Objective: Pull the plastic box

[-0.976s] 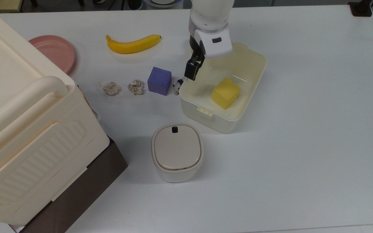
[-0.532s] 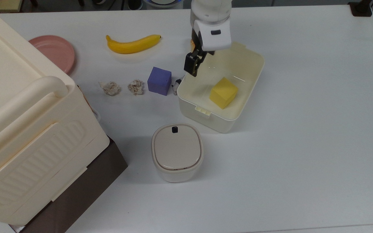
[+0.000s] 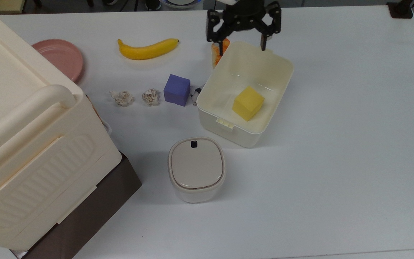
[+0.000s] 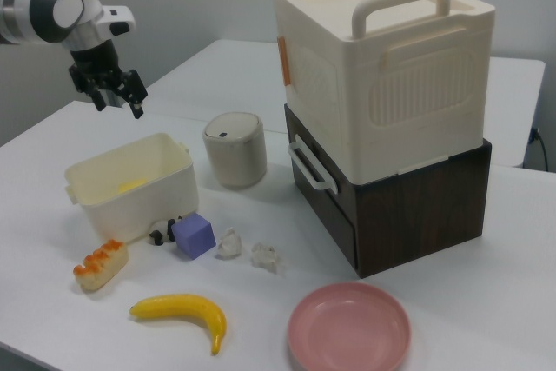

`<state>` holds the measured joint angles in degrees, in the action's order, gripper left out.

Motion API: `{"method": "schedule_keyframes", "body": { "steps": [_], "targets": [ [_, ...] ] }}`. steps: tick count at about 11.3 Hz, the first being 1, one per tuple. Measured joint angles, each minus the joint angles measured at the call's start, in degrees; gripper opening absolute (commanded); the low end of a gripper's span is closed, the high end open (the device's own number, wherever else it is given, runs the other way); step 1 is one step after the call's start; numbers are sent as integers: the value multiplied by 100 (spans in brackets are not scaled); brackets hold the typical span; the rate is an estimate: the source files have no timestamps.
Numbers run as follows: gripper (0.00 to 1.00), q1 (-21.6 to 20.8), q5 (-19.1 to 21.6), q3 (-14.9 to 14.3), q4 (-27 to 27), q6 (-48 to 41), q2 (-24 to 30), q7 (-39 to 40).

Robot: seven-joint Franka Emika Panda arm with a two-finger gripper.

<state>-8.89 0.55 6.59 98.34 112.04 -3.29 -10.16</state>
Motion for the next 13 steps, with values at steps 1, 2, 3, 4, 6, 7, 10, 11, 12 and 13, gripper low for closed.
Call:
{"method": "schedule_keyframes", "body": {
  "steps": [1,2,3,4,6,7,10,11,12,13],
  "targets": [
    [100,60,0,-97,-12,-304,69,-246],
    [100,137,0,-189,-34,-812,172,-414],
    [100,212,-43,-237,-86,-1275,285,-685],
    [100,320,-83,-248,-157,-1538,392,-1012],
    [100,705,-100,-239,-230,-1660,626,-1242],
    [100,885,-100,-230,-244,-1663,715,-1242],
    [100,1101,-100,-155,-324,-1663,757,-863],
    [100,1144,-100,-142,-360,-1663,757,-714],
    [100,1168,-100,-135,-375,-1663,756,-645],
    [100,1173,-100,-135,-376,-1663,755,-599]
  ]
}}
